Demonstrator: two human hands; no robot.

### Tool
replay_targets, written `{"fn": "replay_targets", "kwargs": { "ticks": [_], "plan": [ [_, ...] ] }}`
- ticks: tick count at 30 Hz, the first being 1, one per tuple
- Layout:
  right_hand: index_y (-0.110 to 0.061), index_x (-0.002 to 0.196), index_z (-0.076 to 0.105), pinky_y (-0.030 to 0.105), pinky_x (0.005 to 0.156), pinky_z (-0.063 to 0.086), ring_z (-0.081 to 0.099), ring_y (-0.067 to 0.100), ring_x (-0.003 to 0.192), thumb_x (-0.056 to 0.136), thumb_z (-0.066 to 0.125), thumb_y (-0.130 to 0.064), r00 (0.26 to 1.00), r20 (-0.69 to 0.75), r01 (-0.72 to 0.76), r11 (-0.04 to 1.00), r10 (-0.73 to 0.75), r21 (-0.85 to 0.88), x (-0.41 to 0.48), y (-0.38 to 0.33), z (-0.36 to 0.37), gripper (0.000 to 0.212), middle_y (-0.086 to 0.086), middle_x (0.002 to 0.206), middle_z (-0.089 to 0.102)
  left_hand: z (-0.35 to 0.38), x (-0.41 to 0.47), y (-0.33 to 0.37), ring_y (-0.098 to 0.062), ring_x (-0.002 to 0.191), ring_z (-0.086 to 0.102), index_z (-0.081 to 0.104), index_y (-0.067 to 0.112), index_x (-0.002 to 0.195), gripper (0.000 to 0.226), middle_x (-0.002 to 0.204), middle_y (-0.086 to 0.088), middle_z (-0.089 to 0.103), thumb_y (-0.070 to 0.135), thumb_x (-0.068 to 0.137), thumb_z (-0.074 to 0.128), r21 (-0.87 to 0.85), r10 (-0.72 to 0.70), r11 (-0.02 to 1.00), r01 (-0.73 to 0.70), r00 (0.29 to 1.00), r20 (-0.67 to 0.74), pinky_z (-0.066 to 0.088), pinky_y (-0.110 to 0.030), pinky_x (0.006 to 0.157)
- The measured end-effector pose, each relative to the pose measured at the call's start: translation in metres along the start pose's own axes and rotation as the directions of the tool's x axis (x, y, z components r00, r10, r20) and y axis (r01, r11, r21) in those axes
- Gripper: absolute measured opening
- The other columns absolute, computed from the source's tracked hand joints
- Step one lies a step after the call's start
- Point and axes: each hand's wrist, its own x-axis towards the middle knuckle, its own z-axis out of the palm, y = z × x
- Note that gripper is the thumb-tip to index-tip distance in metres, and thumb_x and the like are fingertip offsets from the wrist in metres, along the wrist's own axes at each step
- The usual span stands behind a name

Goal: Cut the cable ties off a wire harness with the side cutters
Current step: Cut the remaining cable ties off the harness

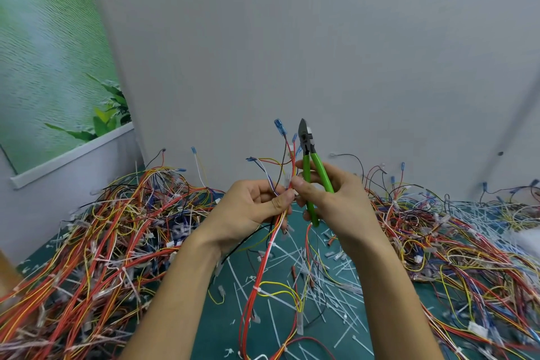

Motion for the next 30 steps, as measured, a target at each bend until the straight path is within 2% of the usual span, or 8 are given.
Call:
{"fn": "replay_targets", "kwargs": {
  "ticks": [3,7,10,14,17,22,27,30],
  "plan": [
    [-0.02,0.113,0.074,0.031,0.055,0.053,0.066,0.013,0.065,0.092,0.077,-0.016,0.999,-0.032,0.016,1.0,-0.015,0.02,0.0,0.0,0.002,0.021,0.006,0.097,0.075,0.001,0.0,-0.001,-0.017,0.059,0.065,0.076,0.016,0.084,0.012,0.078,-0.01,0.069,0.027,0.082,0.073,-0.014,-0.003,1.0,0.004,1.0,0.009,0.056,-0.023,0.065],
    [-0.024,0.109,0.075,0.036,0.06,0.051,0.061,0.015,0.067,0.092,0.077,-0.016,0.994,-0.102,0.033,0.998,-0.029,0.045,0.003,0.001,-0.007,0.019,0.002,0.089,0.069,0.0,-0.003,0.0,-0.016,0.06,0.063,0.077,0.017,0.086,0.011,0.078,-0.008,0.068,0.027,0.085,0.071,-0.026,-0.034,0.999,0.037,0.995,0.094,0.055,-0.022,0.066],
    [-0.027,0.109,0.076,0.033,0.062,0.054,0.064,0.015,0.068,0.09,0.079,-0.022,0.995,-0.095,0.039,0.997,-0.033,0.065,0.003,0.001,-0.014,0.02,-0.001,0.087,0.072,0.0,-0.004,0.001,-0.016,0.06,0.063,0.078,0.018,0.086,0.011,0.079,-0.008,0.068,0.026,0.086,0.07,-0.05,-0.034,0.998,0.04,0.993,0.112,0.056,-0.022,0.068],
    [-0.025,0.115,0.074,0.031,0.063,0.056,0.069,0.015,0.074,0.095,0.074,-0.027,0.997,-0.071,0.047,0.994,-0.04,0.099,0.005,0.001,-0.012,0.021,-0.005,0.086,0.072,-0.003,-0.004,0.003,-0.016,0.06,0.062,0.071,0.005,0.097,0.021,0.079,-0.009,0.066,0.024,0.088,0.067,-0.098,-0.036,0.994,0.046,0.994,0.103,0.055,-0.022,0.066],
    [-0.022,0.12,0.071,0.03,0.065,0.058,0.073,0.018,0.081,0.099,0.067,-0.03,0.999,-0.051,0.019,0.989,-0.011,0.147,0.005,0.001,-0.014,0.023,-0.004,0.093,0.075,-0.007,-0.005,0.005,-0.016,0.06,0.061,0.068,0.003,0.098,0.021,0.081,-0.008,0.064,0.023,0.091,0.064,-0.114,-0.036,0.992,0.046,0.995,0.091,0.056,-0.023,0.068],
    [-0.03,0.113,0.075,0.029,0.067,0.06,0.076,0.017,0.083,0.085,0.079,-0.038,1.0,-0.03,0.01,0.995,-0.008,0.094,0.004,0.0,-0.016,0.03,-0.001,0.098,0.078,-0.006,-0.005,0.007,-0.016,0.06,0.06,0.071,0.005,0.095,0.025,0.08,-0.008,0.064,0.027,0.093,0.06,-0.14,-0.063,0.987,0.074,0.994,0.085,0.054,-0.022,0.065],
    [-0.025,0.113,0.073,0.029,0.063,0.06,0.074,0.013,0.075,0.092,0.077,-0.021,0.999,-0.039,0.011,0.996,-0.008,0.09,0.003,0.002,-0.006,0.021,-0.002,0.086,0.077,-0.006,-0.006,0.007,-0.018,0.06,0.062,0.071,0.002,0.097,0.028,0.079,-0.009,0.065,0.026,0.095,0.058,-0.138,-0.099,0.983,0.117,0.987,0.129,0.054,-0.022,0.063],
    [-0.024,0.113,0.074,0.03,0.063,0.059,0.071,0.013,0.073,0.093,0.075,-0.018,0.999,-0.036,0.015,0.994,-0.011,0.108,0.003,0.002,-0.006,0.021,-0.002,0.081,0.074,-0.007,-0.006,0.008,-0.018,0.061,0.063,0.074,0.004,0.095,0.027,0.079,-0.009,0.066,0.026,0.095,0.058,-0.131,-0.1,0.985,0.117,0.987,0.128,0.055,-0.023,0.062]
  ]
}}
